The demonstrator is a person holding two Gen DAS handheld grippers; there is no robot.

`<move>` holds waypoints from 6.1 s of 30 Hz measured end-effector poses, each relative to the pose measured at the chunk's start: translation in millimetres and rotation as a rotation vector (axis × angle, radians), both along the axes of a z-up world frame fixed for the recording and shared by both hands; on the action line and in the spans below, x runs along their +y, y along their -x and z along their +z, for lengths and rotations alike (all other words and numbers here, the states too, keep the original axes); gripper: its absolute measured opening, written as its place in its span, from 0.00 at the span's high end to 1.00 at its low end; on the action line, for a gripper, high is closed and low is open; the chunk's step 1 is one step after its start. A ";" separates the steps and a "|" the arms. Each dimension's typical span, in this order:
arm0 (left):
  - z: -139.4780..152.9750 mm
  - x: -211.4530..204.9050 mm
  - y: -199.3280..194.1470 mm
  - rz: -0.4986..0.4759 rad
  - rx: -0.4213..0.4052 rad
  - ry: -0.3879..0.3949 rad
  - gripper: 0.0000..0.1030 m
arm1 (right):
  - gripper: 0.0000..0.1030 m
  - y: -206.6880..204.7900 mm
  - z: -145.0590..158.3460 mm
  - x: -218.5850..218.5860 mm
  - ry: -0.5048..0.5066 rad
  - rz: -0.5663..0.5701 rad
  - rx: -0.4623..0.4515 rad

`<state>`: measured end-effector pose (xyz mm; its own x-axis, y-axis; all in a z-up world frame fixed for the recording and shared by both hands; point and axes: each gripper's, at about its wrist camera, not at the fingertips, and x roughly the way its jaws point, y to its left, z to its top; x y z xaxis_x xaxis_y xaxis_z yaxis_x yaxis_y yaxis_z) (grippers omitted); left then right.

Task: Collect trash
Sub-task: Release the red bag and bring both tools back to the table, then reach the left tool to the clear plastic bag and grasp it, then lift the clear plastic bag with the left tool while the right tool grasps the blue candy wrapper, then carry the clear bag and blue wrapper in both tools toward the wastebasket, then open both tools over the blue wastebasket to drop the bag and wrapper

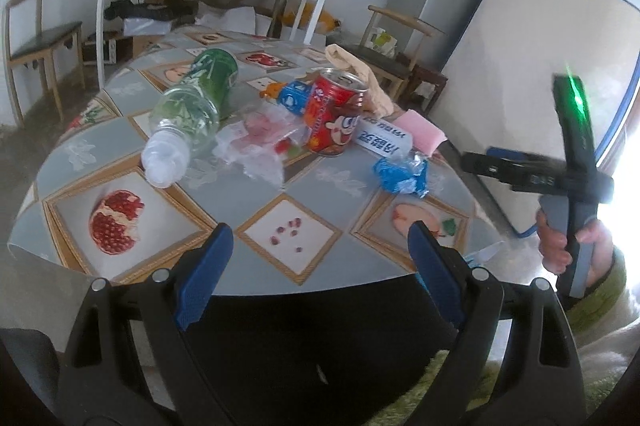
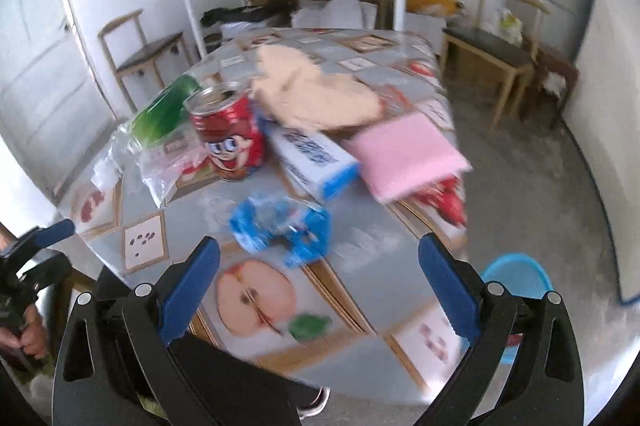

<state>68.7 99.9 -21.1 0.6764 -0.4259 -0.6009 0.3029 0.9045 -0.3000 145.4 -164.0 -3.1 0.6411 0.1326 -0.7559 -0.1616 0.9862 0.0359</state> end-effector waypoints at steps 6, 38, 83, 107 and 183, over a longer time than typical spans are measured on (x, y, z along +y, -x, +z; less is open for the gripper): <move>-2.1 -8.7 -20.9 0.046 -0.056 -0.132 0.18 | 0.06 -41.0 -23.7 24.4 0.029 0.009 0.061; -36.7 -73.3 -115.9 0.052 -0.004 -0.578 0.78 | 0.10 -64.6 -57.6 3.0 -0.136 -0.011 0.173; -38.9 -63.4 -46.9 -0.173 0.093 -0.334 0.59 | 0.11 -66.3 -63.0 12.4 -0.093 0.103 0.183; -25.2 -56.3 -38.5 -0.103 0.046 -0.288 0.78 | 0.55 -56.0 -60.8 -8.1 -0.155 0.029 0.197; 14.0 -449.0 -136.1 -0.704 0.474 -0.009 0.78 | 0.96 122.1 -99.0 -351.4 -0.498 -0.804 0.007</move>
<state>204.8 -349.0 -7.1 -0.0688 -0.6469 -0.7595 0.6401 0.5553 -0.5310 23.3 -515.4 -102.1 0.6766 -0.0388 -0.7353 0.5620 0.6724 0.4817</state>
